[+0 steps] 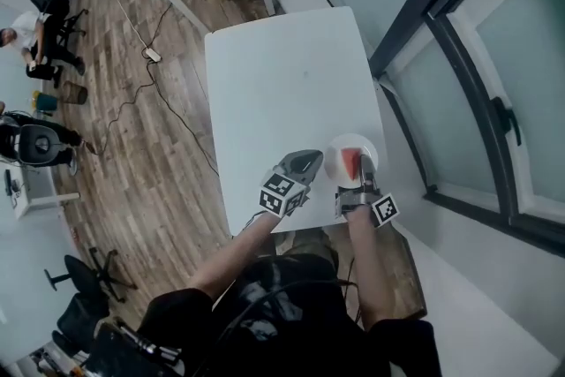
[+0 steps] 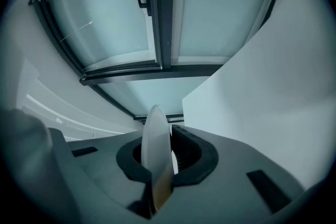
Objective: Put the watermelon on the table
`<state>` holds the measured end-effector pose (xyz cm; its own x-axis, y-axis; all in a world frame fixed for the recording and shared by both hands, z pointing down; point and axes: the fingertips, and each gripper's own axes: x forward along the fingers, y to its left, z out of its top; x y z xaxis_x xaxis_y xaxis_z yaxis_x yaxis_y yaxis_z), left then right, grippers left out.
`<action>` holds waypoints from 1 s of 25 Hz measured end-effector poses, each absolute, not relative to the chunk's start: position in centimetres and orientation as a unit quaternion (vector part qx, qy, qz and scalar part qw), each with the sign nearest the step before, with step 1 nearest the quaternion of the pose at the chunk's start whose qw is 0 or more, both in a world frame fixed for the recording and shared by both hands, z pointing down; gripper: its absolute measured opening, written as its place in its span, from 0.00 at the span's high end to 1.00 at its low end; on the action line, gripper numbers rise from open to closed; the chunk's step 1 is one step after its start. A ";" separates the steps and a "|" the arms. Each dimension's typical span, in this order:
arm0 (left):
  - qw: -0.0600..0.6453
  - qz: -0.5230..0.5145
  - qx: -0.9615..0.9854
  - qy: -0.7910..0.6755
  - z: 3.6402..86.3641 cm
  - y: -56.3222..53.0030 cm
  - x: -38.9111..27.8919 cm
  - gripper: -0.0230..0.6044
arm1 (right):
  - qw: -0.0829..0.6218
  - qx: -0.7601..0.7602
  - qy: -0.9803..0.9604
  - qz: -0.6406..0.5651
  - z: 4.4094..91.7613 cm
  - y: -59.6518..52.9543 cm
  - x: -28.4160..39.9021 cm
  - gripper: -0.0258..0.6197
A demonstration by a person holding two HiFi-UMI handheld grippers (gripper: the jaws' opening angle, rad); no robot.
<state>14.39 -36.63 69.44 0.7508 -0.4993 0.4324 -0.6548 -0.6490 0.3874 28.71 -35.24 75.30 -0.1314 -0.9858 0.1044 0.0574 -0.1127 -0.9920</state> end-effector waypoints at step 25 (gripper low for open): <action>0.328 0.150 0.877 -0.318 73.4 -43.9 16.1 0.96 | 0.299 -0.624 0.403 -0.599 88.1 -50.3 33.9 0.92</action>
<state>16.06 -43.89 73.41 0.7529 -0.4596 0.4711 -0.6559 -0.5829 0.4795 33.87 -50.29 88.07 -0.0432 -0.8610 0.5068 -0.1454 -0.4965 -0.8558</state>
